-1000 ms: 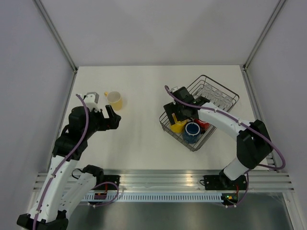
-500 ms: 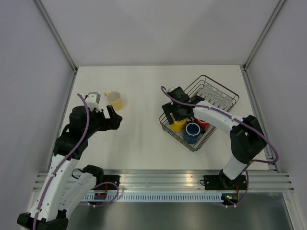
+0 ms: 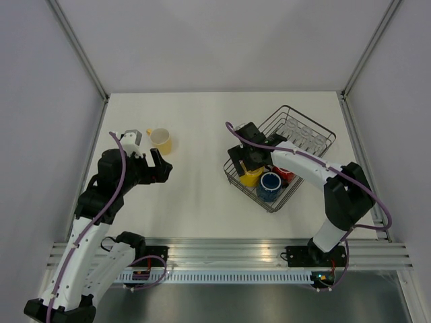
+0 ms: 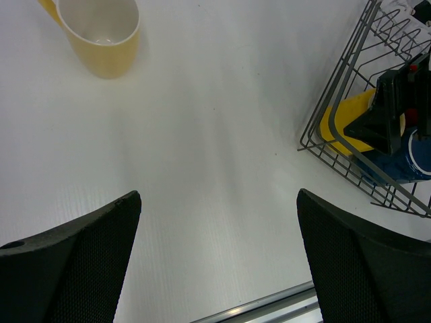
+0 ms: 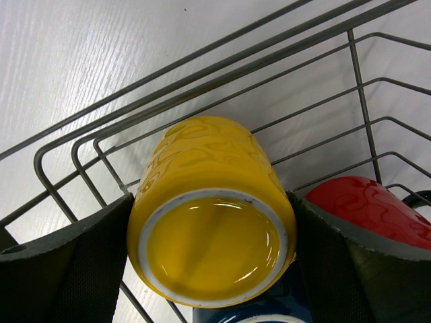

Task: Unload the cups from the dish rack

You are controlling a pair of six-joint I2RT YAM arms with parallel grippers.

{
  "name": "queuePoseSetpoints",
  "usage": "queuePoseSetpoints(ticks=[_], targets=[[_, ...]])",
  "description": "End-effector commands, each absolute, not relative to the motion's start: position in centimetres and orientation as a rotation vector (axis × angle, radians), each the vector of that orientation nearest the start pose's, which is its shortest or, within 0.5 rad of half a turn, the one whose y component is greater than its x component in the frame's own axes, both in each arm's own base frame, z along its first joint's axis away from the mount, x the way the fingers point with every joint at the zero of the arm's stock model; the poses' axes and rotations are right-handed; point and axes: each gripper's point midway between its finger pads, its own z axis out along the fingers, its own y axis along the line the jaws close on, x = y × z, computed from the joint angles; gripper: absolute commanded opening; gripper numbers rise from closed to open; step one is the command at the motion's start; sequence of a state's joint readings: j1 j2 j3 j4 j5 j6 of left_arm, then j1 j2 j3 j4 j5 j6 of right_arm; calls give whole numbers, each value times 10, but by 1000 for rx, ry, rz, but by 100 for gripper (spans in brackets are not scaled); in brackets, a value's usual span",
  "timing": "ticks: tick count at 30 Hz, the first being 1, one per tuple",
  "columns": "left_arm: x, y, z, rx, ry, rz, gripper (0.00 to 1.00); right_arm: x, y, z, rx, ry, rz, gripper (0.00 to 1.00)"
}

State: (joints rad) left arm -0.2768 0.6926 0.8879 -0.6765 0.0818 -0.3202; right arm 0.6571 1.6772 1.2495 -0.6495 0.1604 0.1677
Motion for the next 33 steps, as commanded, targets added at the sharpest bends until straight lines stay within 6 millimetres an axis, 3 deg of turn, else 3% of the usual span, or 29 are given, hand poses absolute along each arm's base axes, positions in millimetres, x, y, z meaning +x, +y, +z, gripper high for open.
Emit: queuePoseSetpoints(ticks=[1,15,21,26,31,32,33], targets=[[235,-97,249,58,2024,-457,100,323,219,136,-545,2453,97,0],[233,-98,251,55,2015,-467,100,326,222,194,-483,2335,176,1],[232,-112,256,81,2011,-560,100,321,223,228,-445,2273,242,0],[222,-147,266,134,2000,-819,99,311,228,261,-429,2198,354,0],[206,-195,295,269,1807,-1204,100,303,236,290,-406,2114,478,0],[201,-204,290,269,1806,-1277,100,298,238,295,-395,2101,522,0],[200,-211,307,321,1705,-1307,100,296,239,300,-387,2085,547,0]])
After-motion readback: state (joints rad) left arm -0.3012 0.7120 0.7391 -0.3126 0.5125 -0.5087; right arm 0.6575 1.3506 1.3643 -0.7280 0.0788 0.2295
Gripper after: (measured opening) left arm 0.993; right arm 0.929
